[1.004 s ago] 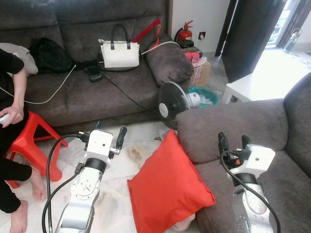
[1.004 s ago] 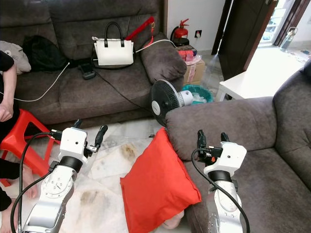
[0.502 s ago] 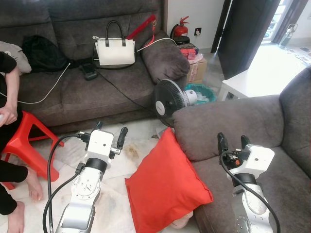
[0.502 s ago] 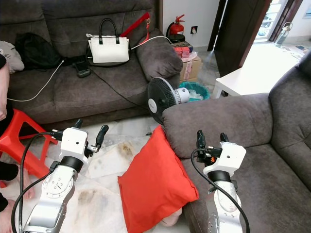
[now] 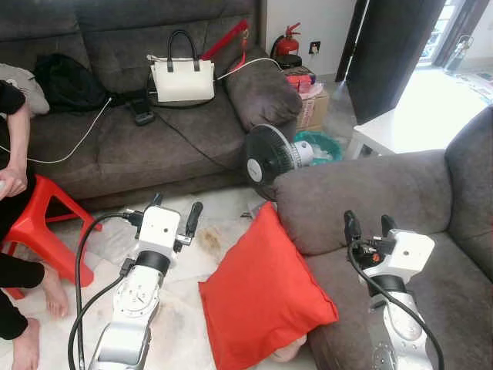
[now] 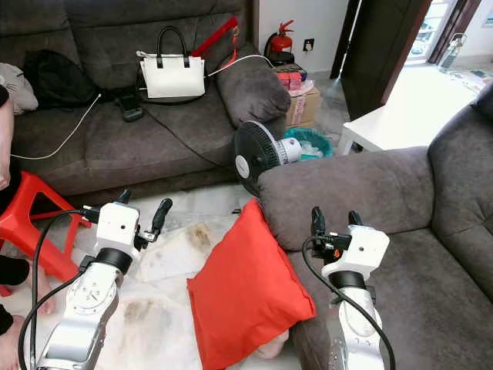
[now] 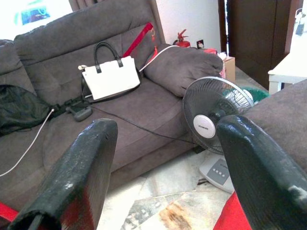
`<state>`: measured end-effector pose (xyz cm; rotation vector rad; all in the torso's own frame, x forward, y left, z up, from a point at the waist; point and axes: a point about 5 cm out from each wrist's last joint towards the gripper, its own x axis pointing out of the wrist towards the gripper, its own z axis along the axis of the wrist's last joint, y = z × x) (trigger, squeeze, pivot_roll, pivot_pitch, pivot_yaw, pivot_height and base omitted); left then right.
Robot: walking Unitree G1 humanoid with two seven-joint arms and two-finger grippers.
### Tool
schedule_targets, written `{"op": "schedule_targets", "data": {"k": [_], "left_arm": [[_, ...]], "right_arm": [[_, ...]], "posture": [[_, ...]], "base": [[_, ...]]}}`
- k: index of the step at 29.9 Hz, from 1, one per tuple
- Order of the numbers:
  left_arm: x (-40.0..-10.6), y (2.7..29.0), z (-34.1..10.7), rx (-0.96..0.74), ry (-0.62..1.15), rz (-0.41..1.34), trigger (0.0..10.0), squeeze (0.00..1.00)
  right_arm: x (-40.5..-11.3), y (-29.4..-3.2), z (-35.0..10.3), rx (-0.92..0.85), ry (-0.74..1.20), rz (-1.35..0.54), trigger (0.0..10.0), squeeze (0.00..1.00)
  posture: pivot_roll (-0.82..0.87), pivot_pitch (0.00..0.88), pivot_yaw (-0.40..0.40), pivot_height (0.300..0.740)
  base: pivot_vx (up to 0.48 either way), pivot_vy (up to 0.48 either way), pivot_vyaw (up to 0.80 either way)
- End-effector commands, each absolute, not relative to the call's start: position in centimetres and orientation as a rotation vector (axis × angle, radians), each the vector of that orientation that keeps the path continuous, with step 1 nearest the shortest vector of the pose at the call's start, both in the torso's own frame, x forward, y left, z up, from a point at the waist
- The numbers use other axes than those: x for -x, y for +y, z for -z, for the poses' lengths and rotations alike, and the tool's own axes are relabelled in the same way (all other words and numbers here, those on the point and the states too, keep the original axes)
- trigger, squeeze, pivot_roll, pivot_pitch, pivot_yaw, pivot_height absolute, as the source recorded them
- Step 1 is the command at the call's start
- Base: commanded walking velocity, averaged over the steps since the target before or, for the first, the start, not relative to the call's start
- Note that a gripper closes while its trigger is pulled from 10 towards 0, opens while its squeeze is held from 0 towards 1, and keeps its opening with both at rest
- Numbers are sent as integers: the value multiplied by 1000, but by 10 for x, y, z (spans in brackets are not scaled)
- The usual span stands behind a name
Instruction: Move the pillow to the sofa from floor
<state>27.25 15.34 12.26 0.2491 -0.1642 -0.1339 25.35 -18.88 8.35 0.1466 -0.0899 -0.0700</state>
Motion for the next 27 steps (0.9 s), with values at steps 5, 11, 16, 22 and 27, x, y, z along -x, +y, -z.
{"op": "schedule_targets", "data": {"k": [5,11,16,22,27], "left_arm": [[-274,152,-129,-243,-186,144,10000,0],[-274,152,-128,-243,-186,143,10000,0],[-274,152,-128,-243,-187,145,10000,0],[-274,152,-128,-243,-186,146,10000,0],[-275,151,-126,-253,-177,155,10000,0]], "right_arm": [[-253,-188,-85,-150,-92,69,10000,0],[-254,-188,-85,-150,-93,69,10000,0],[-254,-188,-85,-151,-94,68,10000,0],[-254,-188,-85,-150,-94,68,10000,0],[-255,-188,-85,-150,-92,67,10000,0]], "posture": [[136,60,5,740],[136,56,5,740],[135,55,5,740],[136,54,5,740],[138,56,3,740]], "base": [[254,0,0],[261,0,0],[267,0,0],[268,0,0],[102,0,0]]}}
